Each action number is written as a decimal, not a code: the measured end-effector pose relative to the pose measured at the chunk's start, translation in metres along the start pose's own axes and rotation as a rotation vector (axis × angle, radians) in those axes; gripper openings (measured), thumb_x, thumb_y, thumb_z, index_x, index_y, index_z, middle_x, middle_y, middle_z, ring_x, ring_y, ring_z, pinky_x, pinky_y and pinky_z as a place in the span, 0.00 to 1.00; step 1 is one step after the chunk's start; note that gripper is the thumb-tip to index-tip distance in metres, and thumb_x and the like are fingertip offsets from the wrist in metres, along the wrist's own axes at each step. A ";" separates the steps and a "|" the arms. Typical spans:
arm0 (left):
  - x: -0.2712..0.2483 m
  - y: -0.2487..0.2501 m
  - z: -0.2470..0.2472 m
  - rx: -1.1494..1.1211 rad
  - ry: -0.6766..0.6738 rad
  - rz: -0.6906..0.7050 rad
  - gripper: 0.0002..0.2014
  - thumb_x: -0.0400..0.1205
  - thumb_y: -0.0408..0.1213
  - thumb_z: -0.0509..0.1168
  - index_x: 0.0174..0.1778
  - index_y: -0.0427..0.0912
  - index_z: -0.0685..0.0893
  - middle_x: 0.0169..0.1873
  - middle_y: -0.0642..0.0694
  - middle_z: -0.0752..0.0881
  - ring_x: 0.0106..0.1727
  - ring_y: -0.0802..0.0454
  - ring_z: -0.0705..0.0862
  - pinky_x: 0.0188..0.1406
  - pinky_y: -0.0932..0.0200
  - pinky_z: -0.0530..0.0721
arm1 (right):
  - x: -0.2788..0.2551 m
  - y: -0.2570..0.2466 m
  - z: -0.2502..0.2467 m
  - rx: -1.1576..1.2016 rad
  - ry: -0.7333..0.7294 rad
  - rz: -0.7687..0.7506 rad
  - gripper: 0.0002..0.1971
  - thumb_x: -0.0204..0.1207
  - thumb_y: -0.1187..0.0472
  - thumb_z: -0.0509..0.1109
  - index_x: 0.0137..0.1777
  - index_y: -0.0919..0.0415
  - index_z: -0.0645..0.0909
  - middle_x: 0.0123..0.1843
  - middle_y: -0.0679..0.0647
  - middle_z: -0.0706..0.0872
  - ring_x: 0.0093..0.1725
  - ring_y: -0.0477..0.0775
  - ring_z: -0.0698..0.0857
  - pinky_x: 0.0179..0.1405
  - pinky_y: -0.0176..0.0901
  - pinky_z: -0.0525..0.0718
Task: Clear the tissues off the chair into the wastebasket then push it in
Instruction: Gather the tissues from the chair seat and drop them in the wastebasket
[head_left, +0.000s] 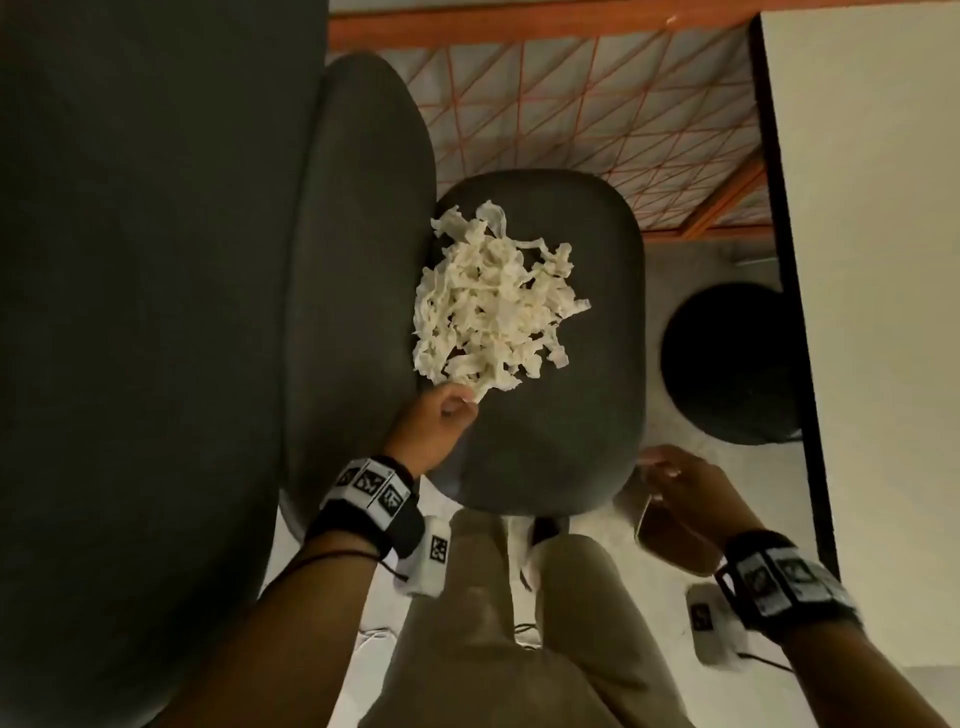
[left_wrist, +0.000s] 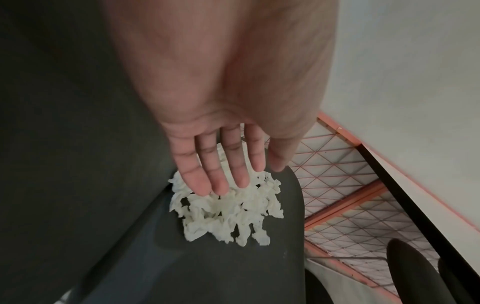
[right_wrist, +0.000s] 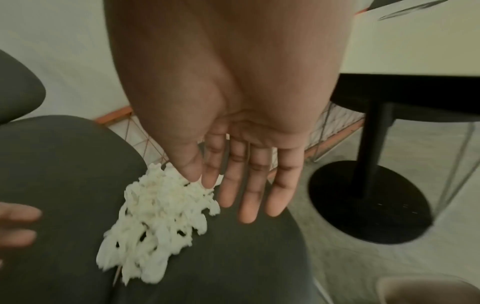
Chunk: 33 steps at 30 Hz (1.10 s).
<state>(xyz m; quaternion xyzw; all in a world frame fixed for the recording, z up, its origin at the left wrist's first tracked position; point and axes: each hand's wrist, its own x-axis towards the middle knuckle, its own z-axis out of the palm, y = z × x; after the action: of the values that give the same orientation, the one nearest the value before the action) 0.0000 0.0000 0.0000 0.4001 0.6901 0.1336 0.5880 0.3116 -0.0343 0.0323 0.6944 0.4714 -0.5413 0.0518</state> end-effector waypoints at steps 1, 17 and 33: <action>0.015 0.002 0.000 0.016 0.023 0.025 0.12 0.85 0.37 0.66 0.63 0.42 0.83 0.58 0.46 0.87 0.61 0.50 0.85 0.62 0.56 0.80 | 0.019 -0.007 -0.003 0.029 0.032 -0.022 0.11 0.85 0.56 0.61 0.64 0.49 0.79 0.57 0.55 0.86 0.51 0.51 0.85 0.46 0.42 0.79; 0.244 0.087 0.018 0.654 0.272 0.243 0.16 0.83 0.42 0.66 0.67 0.52 0.79 0.67 0.48 0.80 0.66 0.45 0.81 0.61 0.45 0.82 | 0.268 -0.080 -0.032 -0.159 0.254 -0.356 0.11 0.80 0.59 0.66 0.59 0.57 0.85 0.55 0.49 0.84 0.50 0.50 0.84 0.50 0.37 0.73; 0.282 0.052 0.016 0.586 0.394 0.388 0.13 0.83 0.35 0.63 0.60 0.52 0.86 0.55 0.47 0.84 0.55 0.48 0.83 0.52 0.48 0.86 | 0.337 -0.073 0.000 -0.256 0.308 -0.281 0.17 0.80 0.61 0.63 0.66 0.47 0.82 0.62 0.52 0.87 0.59 0.60 0.86 0.59 0.53 0.84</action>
<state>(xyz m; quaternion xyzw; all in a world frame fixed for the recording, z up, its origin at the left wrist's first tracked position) 0.0385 0.2292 -0.1689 0.6404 0.7103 0.1137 0.2690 0.2497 0.2074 -0.2053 0.6840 0.6305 -0.3669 -0.0089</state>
